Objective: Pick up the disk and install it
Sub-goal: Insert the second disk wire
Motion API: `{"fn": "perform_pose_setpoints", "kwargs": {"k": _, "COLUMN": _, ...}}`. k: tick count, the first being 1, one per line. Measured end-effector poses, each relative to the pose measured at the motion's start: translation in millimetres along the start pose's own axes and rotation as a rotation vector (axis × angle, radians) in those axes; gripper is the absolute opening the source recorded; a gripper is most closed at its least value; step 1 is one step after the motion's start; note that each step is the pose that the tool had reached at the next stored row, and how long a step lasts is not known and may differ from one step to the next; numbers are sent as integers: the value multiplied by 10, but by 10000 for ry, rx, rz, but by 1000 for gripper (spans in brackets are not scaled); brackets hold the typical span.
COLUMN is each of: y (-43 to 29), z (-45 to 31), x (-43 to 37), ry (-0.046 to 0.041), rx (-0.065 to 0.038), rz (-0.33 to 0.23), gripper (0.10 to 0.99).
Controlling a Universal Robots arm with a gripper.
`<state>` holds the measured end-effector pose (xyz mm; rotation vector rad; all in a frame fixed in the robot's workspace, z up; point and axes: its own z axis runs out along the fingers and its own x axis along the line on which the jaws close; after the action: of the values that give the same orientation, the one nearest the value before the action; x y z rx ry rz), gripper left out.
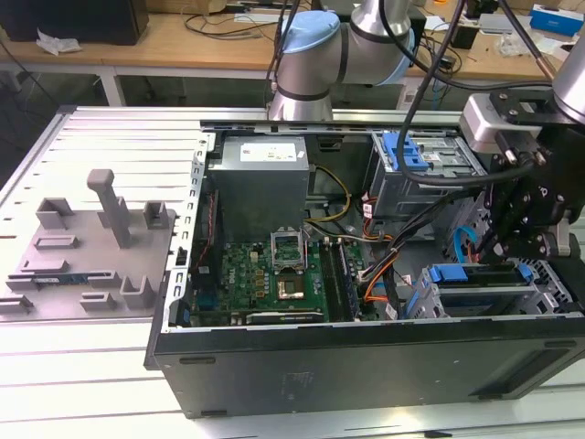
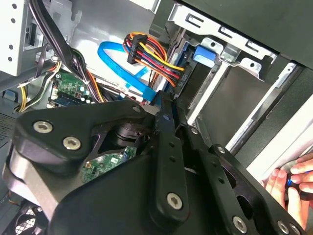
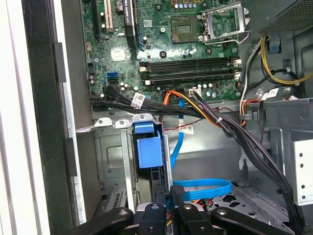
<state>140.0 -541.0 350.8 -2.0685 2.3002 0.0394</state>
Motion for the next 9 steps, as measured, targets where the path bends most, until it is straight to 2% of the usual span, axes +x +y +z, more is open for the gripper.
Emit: {"fn": "perform_pose_setpoints", "kwargs": {"k": 9, "y": -1, "z": 22, "x": 10, "ry": 0, "rx": 0, "rz": 0, "gripper": 161}}
